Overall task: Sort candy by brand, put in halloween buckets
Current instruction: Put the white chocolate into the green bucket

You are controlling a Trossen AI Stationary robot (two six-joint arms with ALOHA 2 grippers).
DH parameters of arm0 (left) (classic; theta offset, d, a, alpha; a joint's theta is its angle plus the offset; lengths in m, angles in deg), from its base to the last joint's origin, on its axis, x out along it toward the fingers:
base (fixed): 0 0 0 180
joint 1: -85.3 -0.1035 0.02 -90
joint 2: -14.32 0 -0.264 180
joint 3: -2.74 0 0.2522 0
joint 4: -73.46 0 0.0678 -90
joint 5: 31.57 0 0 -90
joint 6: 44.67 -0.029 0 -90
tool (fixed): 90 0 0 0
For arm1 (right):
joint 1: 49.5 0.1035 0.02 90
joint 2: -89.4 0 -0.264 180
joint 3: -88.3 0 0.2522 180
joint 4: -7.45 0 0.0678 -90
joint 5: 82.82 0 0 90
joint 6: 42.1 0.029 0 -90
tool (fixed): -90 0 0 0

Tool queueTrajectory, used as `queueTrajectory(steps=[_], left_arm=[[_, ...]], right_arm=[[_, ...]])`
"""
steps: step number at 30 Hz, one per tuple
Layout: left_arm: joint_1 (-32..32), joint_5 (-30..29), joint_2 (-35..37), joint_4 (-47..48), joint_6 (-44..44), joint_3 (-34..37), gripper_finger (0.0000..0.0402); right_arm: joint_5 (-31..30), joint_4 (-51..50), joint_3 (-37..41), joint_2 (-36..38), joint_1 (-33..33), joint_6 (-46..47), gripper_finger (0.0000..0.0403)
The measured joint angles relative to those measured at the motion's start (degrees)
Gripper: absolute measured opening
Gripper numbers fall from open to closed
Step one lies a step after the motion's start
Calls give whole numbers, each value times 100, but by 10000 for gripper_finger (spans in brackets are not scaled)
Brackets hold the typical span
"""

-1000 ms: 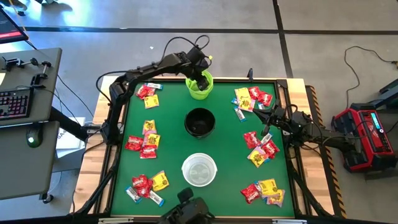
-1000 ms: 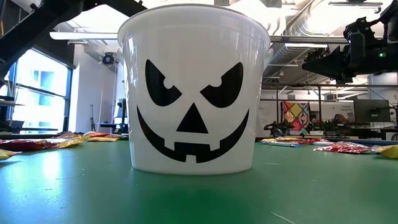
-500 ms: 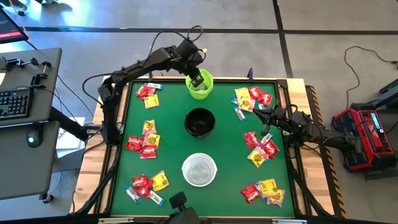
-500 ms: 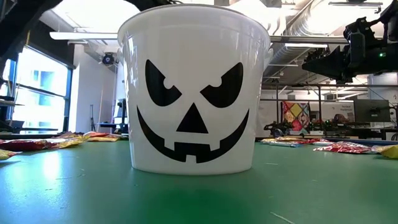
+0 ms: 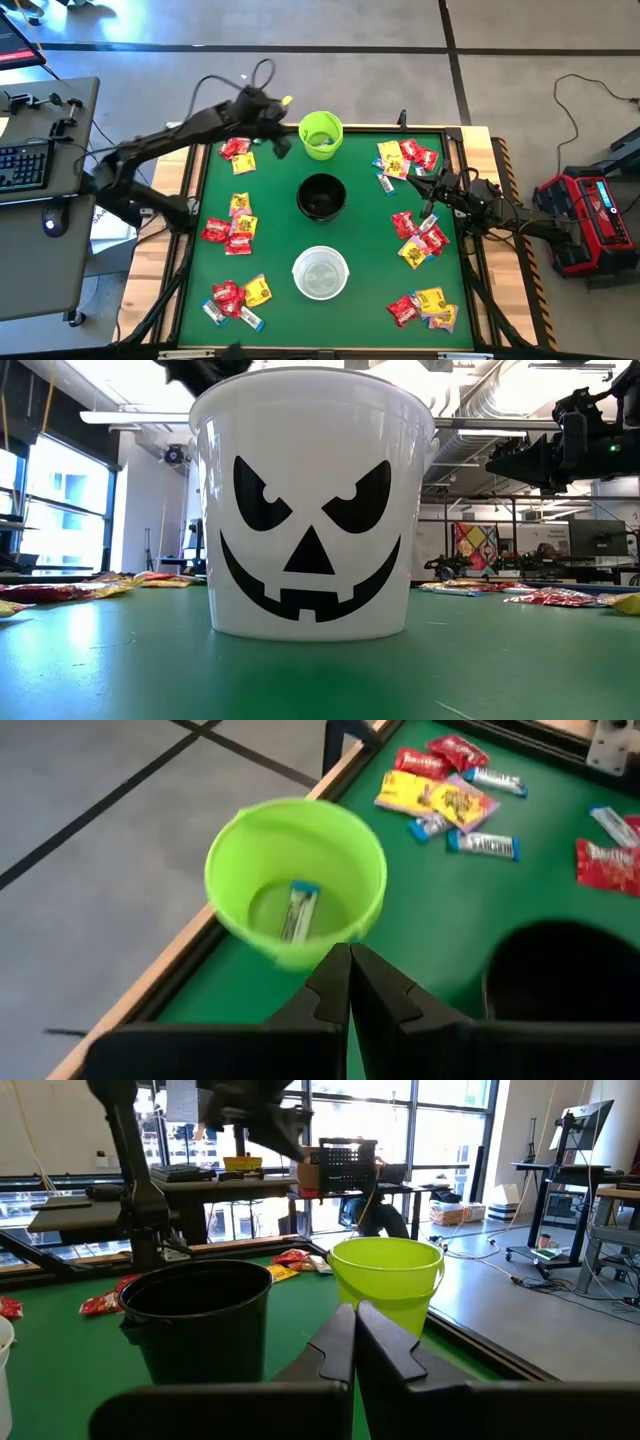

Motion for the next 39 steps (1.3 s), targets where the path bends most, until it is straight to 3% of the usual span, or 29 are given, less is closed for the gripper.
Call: queueTrajectory(steps=[7,13,18,27,39], left_arm=[[-312,-363,838,1132,-367,366,0],[-736,-295,633,1731,-678,372,0],[-968,-258,233,1701,-882,375,6],[-1039,-887,-791,1564,-1637,375,86],[-1628,-996,-1940,1065,-1873,375,187]], right_arm=[[-2,0,1,0,0,0,0],[-1,-2,0,0,0,0,0],[-2,-1,0,0,0,-1,0],[-2,-2,-2,0,0,-1,0],[-2,1,0,0,0,0,0]])
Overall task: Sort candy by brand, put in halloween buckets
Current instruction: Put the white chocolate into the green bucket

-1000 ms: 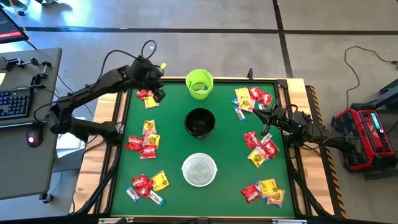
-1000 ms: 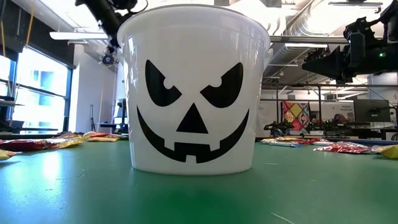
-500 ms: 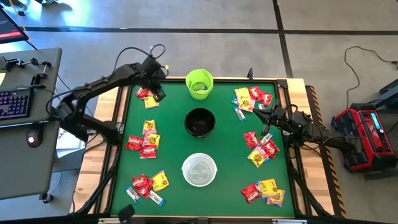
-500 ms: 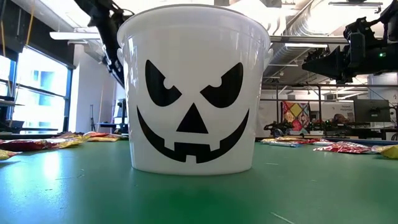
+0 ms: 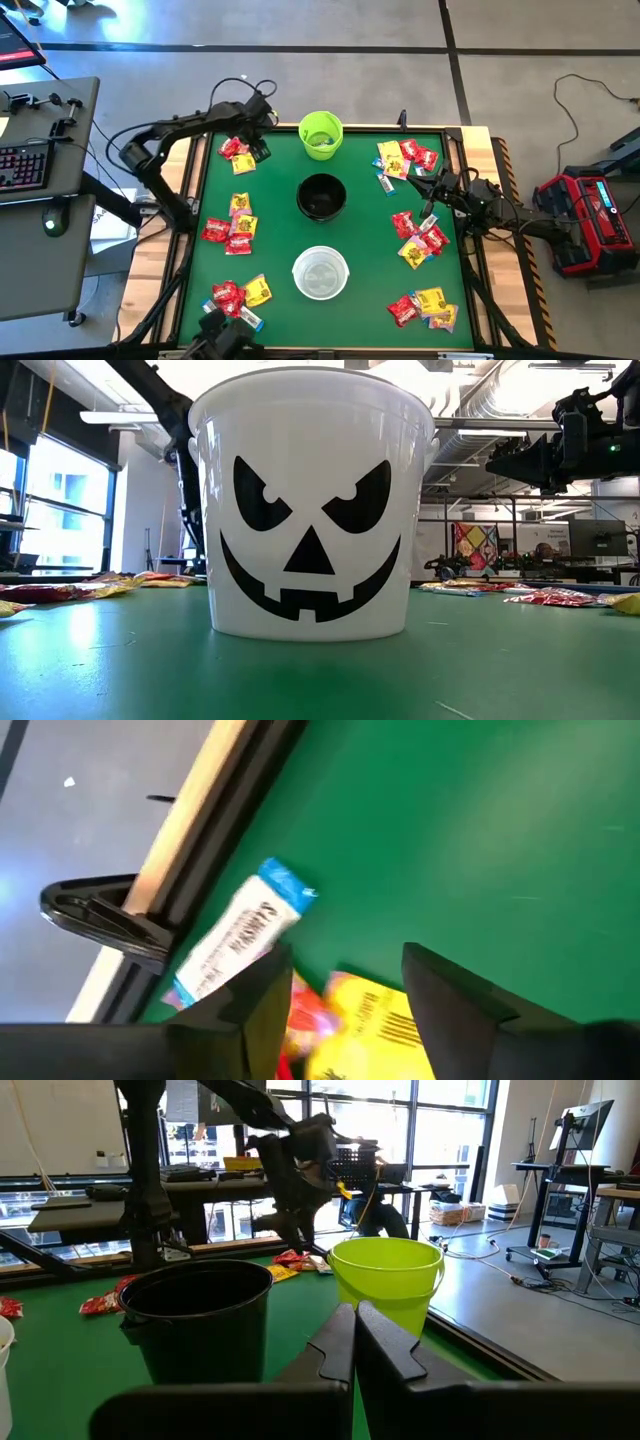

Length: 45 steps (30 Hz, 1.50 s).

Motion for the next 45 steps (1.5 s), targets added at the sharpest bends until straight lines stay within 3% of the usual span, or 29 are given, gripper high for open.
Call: queueTrajectory(steps=[10,24,35,40,45], left_arm=[[-187,80,-327,-226,-275,0,214],[-120,-700,-856,-862,-820,-2,214],[-120,-858,-1050,-861,-976,-7,213],[-214,-1167,-1068,-1064,-1020,-7,197],[-351,-1173,-1139,-1152,-1207,-7,155]], right_arm=[[1,-2,0,0,0,-1,0],[0,-2,0,0,0,0,0],[0,-2,0,0,0,0,0],[2,0,-2,0,0,-2,0],[2,-1,-2,-1,0,0,0]])
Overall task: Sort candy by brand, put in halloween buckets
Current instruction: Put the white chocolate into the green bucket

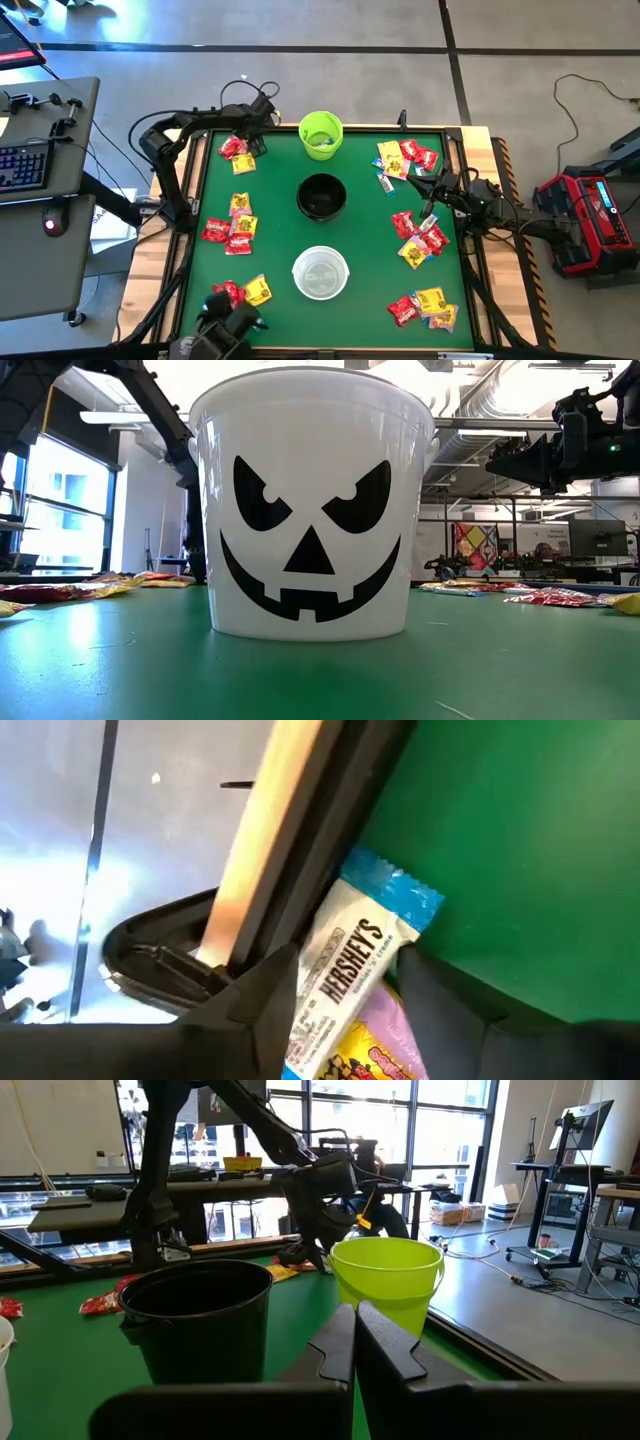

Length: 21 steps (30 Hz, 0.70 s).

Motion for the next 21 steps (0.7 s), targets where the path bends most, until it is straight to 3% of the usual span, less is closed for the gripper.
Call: queueTrajectory(steps=[14,21], left_arm=[[53,-59,42,37,-268,11,24],[137,-59,63,219,-136,11,1]], right_arm=[[0,-1,1,1,0,0,0],[0,1,2,1,0,0,0]])
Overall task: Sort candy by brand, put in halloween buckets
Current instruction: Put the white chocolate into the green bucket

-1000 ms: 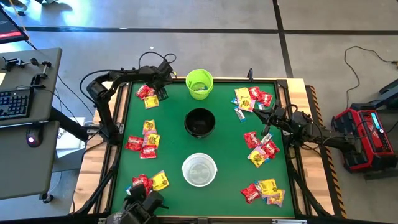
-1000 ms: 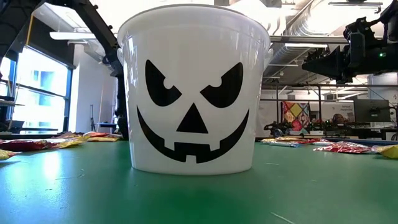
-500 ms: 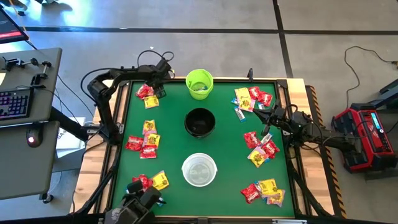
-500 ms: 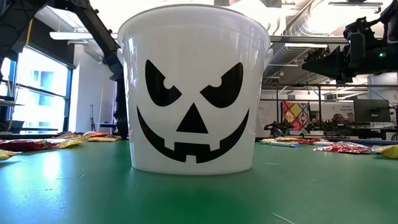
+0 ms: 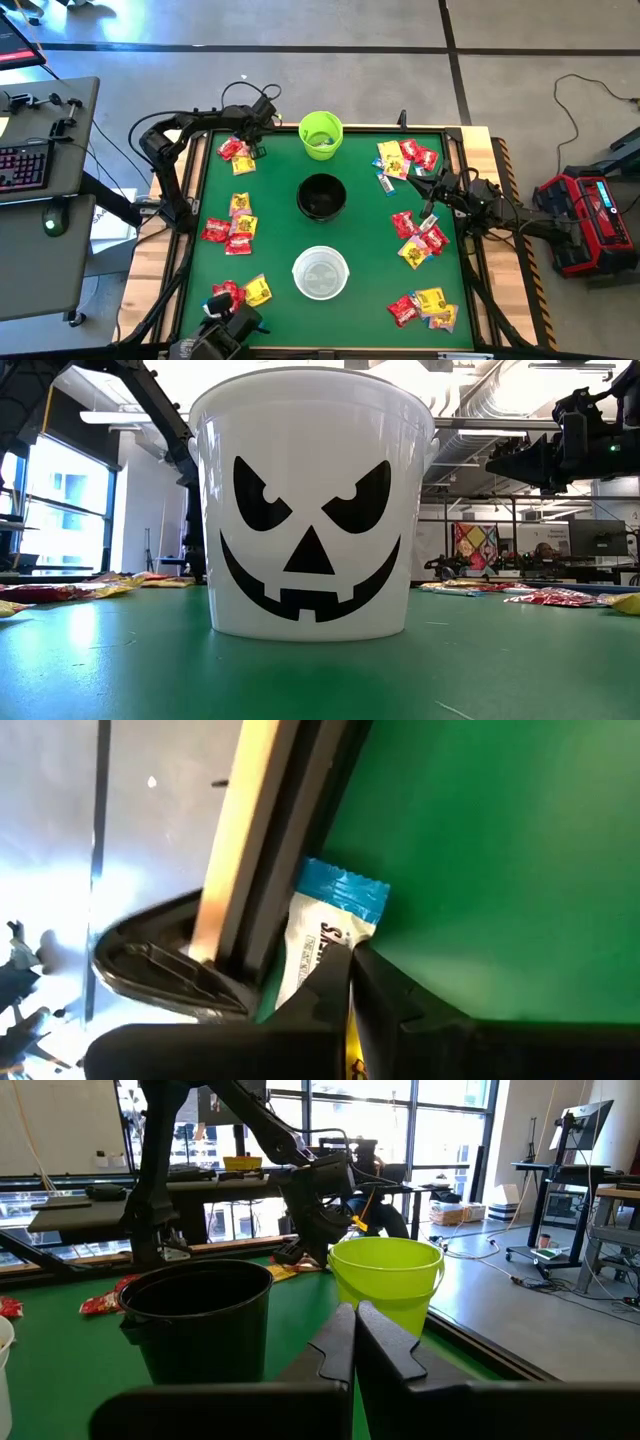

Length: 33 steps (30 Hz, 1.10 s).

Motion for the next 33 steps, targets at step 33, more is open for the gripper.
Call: queueTrajectory(steps=[33], left_arm=[[20,2102,2255,532,1695,-9,0]], right_arm=[[-2,-2,0,-2,0,-2,0]])
